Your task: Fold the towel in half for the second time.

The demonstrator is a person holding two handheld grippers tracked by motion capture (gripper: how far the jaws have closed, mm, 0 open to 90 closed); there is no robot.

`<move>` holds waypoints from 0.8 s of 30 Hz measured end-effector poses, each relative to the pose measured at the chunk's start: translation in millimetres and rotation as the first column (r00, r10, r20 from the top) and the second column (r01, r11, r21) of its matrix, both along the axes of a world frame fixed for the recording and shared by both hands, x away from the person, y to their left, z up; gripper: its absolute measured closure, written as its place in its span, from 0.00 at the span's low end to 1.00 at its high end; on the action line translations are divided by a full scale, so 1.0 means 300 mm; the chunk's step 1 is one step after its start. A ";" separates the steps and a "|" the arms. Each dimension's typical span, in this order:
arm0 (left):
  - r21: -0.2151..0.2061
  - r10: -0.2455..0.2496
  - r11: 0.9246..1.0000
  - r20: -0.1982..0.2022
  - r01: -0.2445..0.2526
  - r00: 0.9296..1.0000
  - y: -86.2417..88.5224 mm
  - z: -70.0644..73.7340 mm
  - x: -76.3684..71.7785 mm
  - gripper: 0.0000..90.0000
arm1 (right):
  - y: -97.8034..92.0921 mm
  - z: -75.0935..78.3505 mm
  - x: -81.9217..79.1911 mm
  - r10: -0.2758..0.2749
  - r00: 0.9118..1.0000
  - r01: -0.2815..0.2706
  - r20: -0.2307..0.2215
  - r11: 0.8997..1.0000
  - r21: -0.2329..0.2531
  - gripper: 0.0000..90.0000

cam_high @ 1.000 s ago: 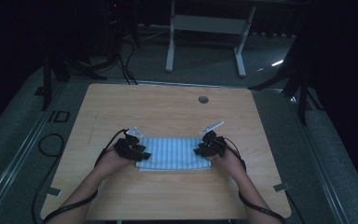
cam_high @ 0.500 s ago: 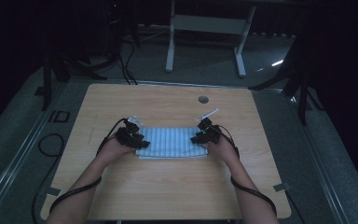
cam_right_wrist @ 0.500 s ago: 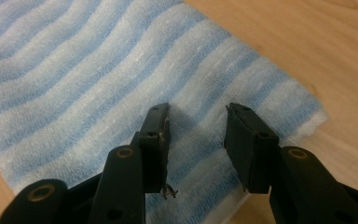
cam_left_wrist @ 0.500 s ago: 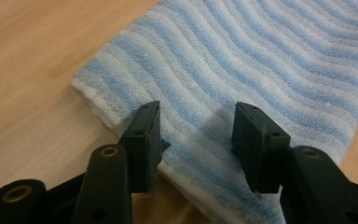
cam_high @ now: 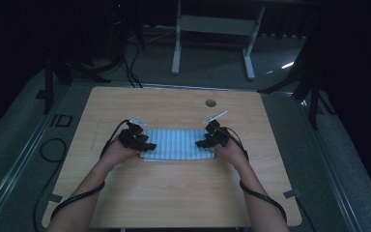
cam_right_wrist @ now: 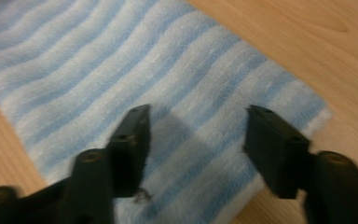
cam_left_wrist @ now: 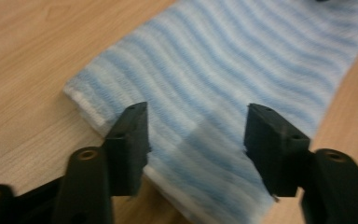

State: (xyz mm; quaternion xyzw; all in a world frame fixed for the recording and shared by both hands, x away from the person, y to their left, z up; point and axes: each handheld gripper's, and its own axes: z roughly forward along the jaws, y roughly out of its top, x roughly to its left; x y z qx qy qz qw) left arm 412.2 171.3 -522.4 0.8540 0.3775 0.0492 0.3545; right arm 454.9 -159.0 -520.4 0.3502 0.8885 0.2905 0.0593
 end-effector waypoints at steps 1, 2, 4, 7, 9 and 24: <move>-0.010 -0.001 1.000 -0.007 0.001 1.000 0.002 0.002 -0.007 0.40 | -0.005 0.004 -0.005 -0.009 1.000 0.009 0.004 1.000 0.008 0.37; -0.012 -0.007 1.000 -0.005 0.007 1.000 0.003 0.004 -0.012 0.34 | -0.015 0.008 -0.008 -0.006 1.000 0.005 0.008 1.000 0.029 0.33; -0.012 -0.006 1.000 0.014 0.006 1.000 0.002 0.006 -0.031 0.26 | -0.031 0.014 -0.022 0.012 1.000 -0.013 0.013 0.998 0.053 0.23; -0.004 0.005 1.000 0.041 -0.005 0.999 0.006 0.007 -0.052 0.15 | -0.055 0.021 -0.042 0.002 1.000 -0.004 0.030 0.997 0.080 0.19; -0.028 0.009 1.000 0.043 -0.008 0.999 0.017 0.005 -0.063 0.11 | -0.068 0.024 -0.059 0.004 0.998 -0.009 0.055 0.997 0.079 0.16; -0.085 0.065 0.995 0.071 -0.059 0.995 0.093 -0.021 -0.177 0.03 | -0.188 0.030 -0.162 -0.044 0.988 0.020 0.149 0.987 0.158 0.15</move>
